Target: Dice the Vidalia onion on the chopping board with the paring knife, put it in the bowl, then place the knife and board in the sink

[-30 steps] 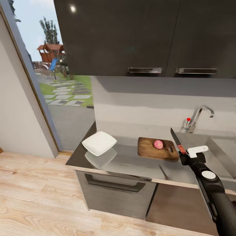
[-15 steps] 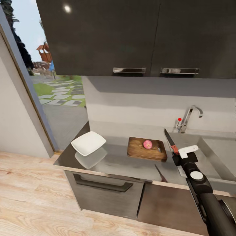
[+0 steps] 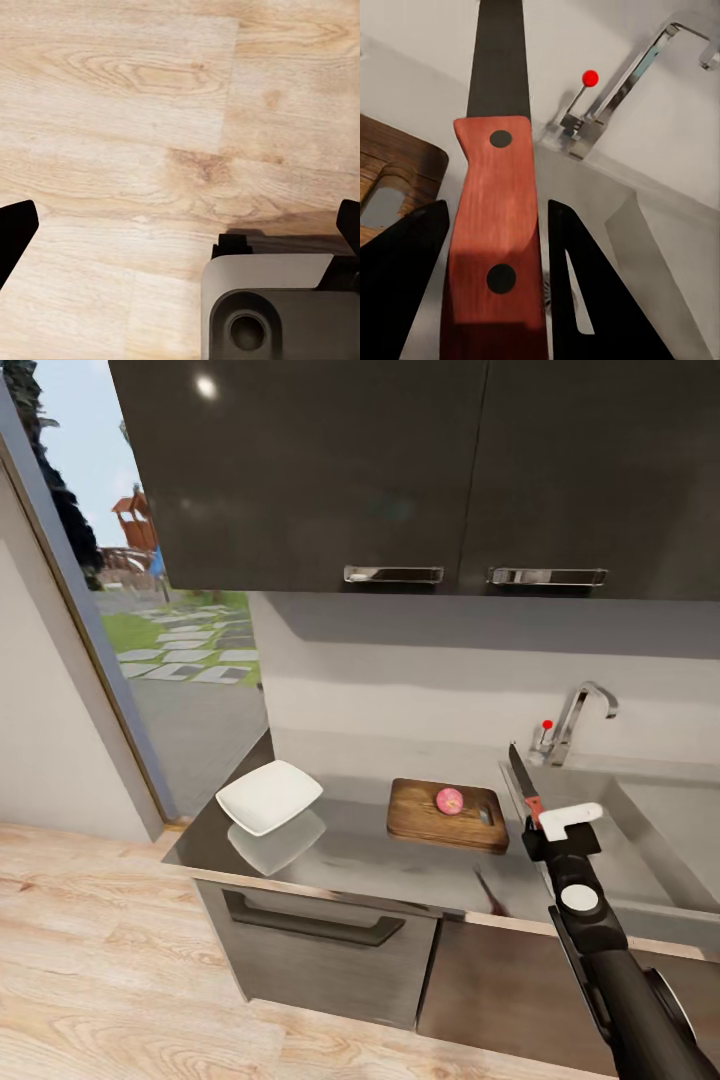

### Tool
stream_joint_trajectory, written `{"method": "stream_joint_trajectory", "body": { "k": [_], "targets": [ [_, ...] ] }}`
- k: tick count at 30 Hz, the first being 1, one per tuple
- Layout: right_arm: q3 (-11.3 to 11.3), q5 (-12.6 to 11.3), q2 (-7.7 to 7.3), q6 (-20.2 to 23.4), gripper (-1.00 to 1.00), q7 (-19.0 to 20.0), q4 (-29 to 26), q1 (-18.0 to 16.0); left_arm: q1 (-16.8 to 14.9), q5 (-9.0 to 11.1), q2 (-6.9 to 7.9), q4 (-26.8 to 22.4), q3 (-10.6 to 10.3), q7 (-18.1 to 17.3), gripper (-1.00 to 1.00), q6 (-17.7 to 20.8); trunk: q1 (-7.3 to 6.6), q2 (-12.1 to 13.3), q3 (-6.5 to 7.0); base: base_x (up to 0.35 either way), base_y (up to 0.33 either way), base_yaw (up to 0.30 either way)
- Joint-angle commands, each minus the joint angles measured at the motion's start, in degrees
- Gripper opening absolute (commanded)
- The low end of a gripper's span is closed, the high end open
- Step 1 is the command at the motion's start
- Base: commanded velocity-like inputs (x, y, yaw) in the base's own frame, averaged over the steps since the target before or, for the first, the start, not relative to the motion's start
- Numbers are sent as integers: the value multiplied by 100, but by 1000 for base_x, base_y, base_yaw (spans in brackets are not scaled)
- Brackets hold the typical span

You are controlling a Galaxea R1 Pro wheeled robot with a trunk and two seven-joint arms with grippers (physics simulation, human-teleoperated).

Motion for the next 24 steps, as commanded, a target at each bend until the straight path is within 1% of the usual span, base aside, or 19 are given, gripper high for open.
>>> {"method": "stream_joint_trajectory", "body": {
  "k": [1,5,10,17,24],
  "targets": [
    [29,40,2,38,-100,-29,-4,-4,-7,40,-2,19,-48,2,100,-30,1,-7,-8,0,0,0],
    [167,41,37,34,-100,-204,10,-6,-7,39,11,19,-48,2,100,-29,1,-7,-8,0,0,0],
    [289,41,64,34,-100,-346,18,-5,-7,39,36,19,-48,2,100,-32,1,-7,-8,0,0,0],
    [327,41,123,34,-100,-421,36,-4,-7,35,42,19,-53,0,100,-33,1,-7,-8,0,0,0],
    [330,41,133,34,-100,-428,38,-5,-7,35,38,19,-60,2,100,-27,1,-7,-1,0,0,-34]
  ]
}}
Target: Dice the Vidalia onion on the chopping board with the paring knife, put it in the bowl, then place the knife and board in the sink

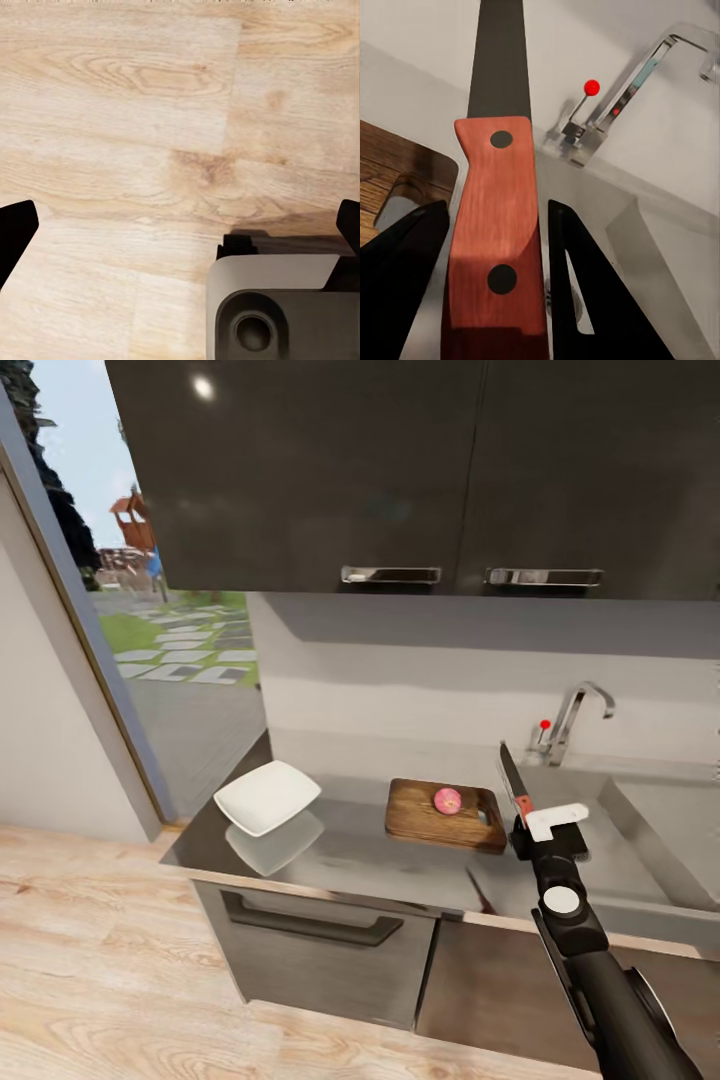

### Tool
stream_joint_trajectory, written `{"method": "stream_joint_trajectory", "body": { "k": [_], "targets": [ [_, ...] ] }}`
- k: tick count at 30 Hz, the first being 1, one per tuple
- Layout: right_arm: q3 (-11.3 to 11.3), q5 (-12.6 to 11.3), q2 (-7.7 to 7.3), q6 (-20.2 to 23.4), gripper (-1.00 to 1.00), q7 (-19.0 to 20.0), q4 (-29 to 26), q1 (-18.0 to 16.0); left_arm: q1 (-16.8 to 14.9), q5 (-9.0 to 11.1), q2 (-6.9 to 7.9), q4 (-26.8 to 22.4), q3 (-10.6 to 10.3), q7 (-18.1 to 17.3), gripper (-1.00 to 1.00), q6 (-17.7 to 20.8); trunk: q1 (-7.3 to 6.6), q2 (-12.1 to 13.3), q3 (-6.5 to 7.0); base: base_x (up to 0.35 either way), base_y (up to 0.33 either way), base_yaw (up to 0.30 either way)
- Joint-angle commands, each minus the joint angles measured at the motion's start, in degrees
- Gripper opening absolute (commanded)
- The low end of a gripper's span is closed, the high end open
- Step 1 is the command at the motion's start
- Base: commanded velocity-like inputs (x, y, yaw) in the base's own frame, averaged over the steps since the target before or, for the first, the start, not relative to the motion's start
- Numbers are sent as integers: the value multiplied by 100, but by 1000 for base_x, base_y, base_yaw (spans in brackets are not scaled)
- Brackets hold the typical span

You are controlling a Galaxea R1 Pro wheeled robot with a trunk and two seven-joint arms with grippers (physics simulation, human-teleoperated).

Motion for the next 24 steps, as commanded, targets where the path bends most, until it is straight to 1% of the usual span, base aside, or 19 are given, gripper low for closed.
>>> {"method": "stream_joint_trajectory", "body": {
  "k": [1,11,17,23,24],
  "targets": [
    [19,45,-6,53,-100,-23,-4,-5,-7,38,-5,18,-51,3,100,-34,2,-7,-4,0,0,-140],
    [19,45,-14,53,-100,-15,4,-6,-7,37,-3,18,-106,3,100,-30,2,-7,56,0,-2,-184],
    [18,45,-14,53,-100,-14,6,-6,-7,37,0,18,-127,3,100,-30,2,-7,95,0,-71,-194],
    [21,49,-13,1,-100,-24,29,-5,-7,38,23,18,-132,3,100,-30,2,-7,104,0,-91,-43],
    [53,59,-10,-28,-100,-55,33,-6,-7,37,22,16,-132,3,100,-30,2,-7,104,0,-91,-9]
  ]
}}
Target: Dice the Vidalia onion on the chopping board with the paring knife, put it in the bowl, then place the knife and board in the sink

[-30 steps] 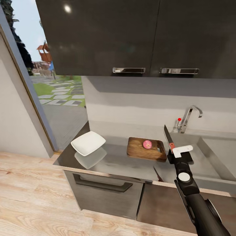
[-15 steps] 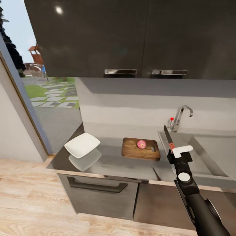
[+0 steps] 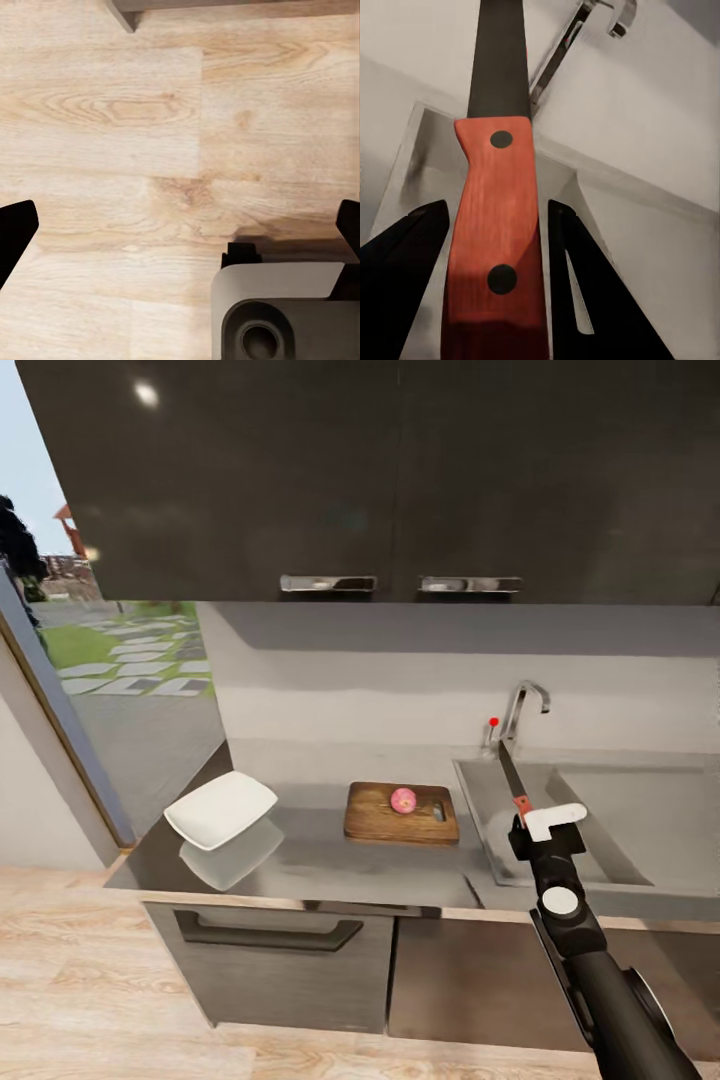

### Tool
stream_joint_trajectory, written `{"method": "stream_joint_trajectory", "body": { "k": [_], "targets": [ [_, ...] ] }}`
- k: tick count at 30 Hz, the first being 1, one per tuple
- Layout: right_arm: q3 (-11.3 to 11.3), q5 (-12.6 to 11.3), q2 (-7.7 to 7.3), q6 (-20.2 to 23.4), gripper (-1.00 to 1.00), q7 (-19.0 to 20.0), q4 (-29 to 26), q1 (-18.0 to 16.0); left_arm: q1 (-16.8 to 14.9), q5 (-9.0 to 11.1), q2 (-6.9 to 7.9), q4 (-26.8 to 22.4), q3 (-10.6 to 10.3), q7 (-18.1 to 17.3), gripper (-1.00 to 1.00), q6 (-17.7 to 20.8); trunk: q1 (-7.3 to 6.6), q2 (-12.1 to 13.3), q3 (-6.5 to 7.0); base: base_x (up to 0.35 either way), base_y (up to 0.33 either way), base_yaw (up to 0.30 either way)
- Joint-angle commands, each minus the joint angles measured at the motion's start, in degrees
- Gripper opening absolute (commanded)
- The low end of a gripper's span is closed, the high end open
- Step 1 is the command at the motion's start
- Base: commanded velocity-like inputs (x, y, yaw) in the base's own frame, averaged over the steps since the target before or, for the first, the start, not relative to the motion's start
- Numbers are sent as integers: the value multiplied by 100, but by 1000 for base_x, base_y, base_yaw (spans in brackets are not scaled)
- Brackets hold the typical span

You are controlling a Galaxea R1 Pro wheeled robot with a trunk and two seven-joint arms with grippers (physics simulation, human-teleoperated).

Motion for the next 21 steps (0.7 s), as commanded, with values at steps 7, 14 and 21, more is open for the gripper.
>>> {"method": "stream_joint_trajectory", "body": {
  "k": [7,14,21],
  "targets": [
    [1524,701,5,7,-100,-1319,62,-4,-8,39,-12,16,-67,3,100,-32,1,-7,-8,8,-92,-3],
    [2706,887,6,32,-100,-2399,506,-4,-8,38,-3,18,-67,3,100,-32,1,-7,-8,90,-125,0],
    [3180,905,2,22,-100,-2660,887,-5,-8,47,23,21,-74,-4,100,19,1,-7,-8,137,-158,0]
  ]
}}
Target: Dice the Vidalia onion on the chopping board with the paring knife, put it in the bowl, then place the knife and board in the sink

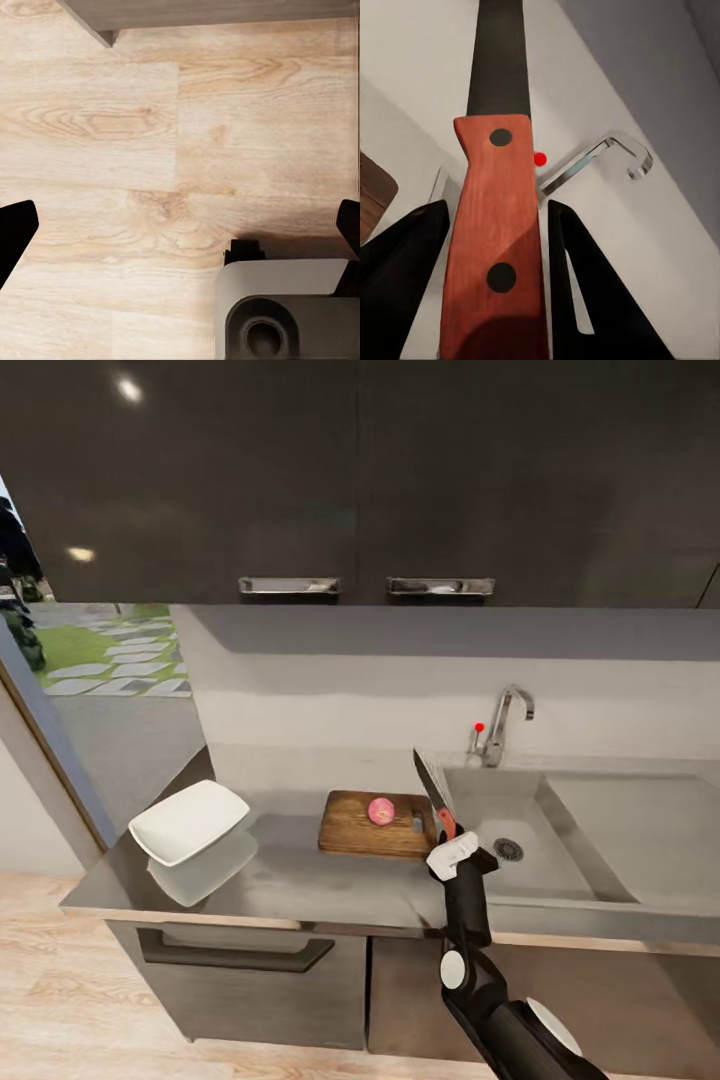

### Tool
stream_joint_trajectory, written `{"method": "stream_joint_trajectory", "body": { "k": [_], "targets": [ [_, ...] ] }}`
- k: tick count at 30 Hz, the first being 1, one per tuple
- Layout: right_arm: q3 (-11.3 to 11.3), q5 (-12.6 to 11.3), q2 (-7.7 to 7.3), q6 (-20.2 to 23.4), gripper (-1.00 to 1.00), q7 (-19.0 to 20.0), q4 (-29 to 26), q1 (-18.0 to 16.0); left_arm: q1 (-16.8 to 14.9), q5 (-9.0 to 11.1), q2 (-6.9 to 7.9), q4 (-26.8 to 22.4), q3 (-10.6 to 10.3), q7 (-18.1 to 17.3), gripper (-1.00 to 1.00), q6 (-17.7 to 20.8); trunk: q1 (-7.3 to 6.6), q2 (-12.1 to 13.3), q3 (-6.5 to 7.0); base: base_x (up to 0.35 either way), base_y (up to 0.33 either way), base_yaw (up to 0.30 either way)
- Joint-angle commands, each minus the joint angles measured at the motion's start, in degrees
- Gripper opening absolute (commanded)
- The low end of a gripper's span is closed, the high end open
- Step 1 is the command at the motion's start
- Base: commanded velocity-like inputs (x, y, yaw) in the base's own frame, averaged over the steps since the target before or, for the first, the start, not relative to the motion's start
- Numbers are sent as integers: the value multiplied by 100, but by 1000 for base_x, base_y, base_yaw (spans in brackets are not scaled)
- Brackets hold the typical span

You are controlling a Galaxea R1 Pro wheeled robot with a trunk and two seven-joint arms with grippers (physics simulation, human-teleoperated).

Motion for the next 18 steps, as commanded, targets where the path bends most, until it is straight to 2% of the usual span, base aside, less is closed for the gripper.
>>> {"method": "stream_joint_trajectory", "body": {
  "k": [1,3,7,12,18],
  "targets": [
    [201,33,-13,53,-100,-33,12,-6,-8,39,8,20,-46,3,100,13,3,-7,-8,186,-210,0],
    [312,33,-17,54,-100,-40,17,-6,-8,40,19,20,-47,-1,100,39,3,-7,-8,194,-216,0],
    [376,33,-15,55,-100,-39,62,-6,-8,40,26,26,-48,-5,100,206,3,-7,-8,108,-117,0],
    [395,33,-4,42,-100,-47,192,-8,-8,41,31,28,-49,-27,100,723,3,-7,-8,22,-24,0],
    [398,33,-5,38,-100,-55,220,-7,-8,48,35,29,-45,-32,100,931,3,-7,-8,3,-3,0]
  ]
}}
